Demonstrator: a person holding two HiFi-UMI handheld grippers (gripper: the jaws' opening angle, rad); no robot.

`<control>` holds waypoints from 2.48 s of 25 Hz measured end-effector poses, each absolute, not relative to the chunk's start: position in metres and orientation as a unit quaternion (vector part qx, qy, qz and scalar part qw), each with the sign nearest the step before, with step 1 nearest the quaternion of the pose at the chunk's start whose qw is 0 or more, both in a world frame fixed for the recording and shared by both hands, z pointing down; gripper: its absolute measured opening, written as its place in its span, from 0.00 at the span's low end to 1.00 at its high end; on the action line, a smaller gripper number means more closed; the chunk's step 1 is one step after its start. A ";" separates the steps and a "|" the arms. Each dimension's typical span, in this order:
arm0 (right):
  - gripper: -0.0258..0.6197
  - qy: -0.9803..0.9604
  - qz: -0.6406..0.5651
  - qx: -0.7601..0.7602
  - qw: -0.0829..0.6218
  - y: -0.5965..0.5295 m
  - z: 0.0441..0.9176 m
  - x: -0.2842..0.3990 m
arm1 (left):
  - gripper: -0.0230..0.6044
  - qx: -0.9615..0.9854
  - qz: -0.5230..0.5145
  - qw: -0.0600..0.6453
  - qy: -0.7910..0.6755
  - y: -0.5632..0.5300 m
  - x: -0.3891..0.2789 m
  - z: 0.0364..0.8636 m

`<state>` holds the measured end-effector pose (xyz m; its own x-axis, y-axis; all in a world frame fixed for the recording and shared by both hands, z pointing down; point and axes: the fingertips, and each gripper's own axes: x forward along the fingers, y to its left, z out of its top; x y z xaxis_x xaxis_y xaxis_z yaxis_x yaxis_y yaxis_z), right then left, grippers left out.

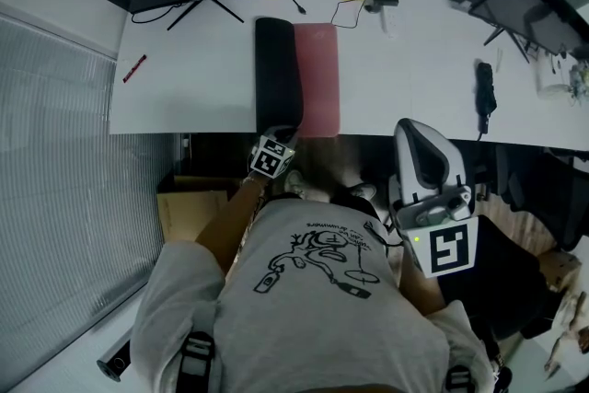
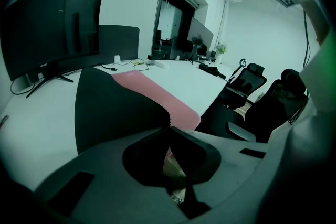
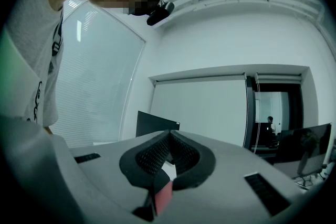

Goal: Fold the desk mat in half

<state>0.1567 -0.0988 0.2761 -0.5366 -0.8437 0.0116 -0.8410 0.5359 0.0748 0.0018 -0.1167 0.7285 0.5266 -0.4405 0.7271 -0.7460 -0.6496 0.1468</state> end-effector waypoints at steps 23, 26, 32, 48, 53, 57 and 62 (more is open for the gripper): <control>0.05 -0.869 -0.029 0.493 0.019 -0.104 0.277 0.196 | 0.09 0.850 0.350 0.224 -0.323 -0.120 0.051 0.731; 0.05 -0.868 -0.028 0.496 0.020 -0.103 0.277 0.202 | 0.09 0.852 0.350 0.219 -0.322 -0.121 0.056 0.737; 0.05 -0.866 -0.028 0.499 0.022 -0.100 0.277 0.211 | 0.09 0.852 0.356 0.221 -0.315 -0.118 0.065 0.740; 0.05 -0.858 -0.028 0.512 0.027 -0.092 0.278 0.236 | 0.09 0.856 0.364 0.215 -0.297 -0.118 0.093 0.738; 0.05 -0.859 -0.024 0.510 0.027 -0.086 0.279 0.240 | 0.09 0.856 0.369 0.212 -0.293 -0.118 0.102 0.743; 0.05 -0.858 -0.024 0.512 0.029 -0.085 0.281 0.246 | 0.09 0.857 0.370 0.212 -0.289 -0.118 0.110 0.745; 0.05 -0.856 -0.024 0.515 0.031 -0.088 0.283 0.254 | 0.09 0.858 0.369 0.213 -0.287 -0.118 0.117 0.750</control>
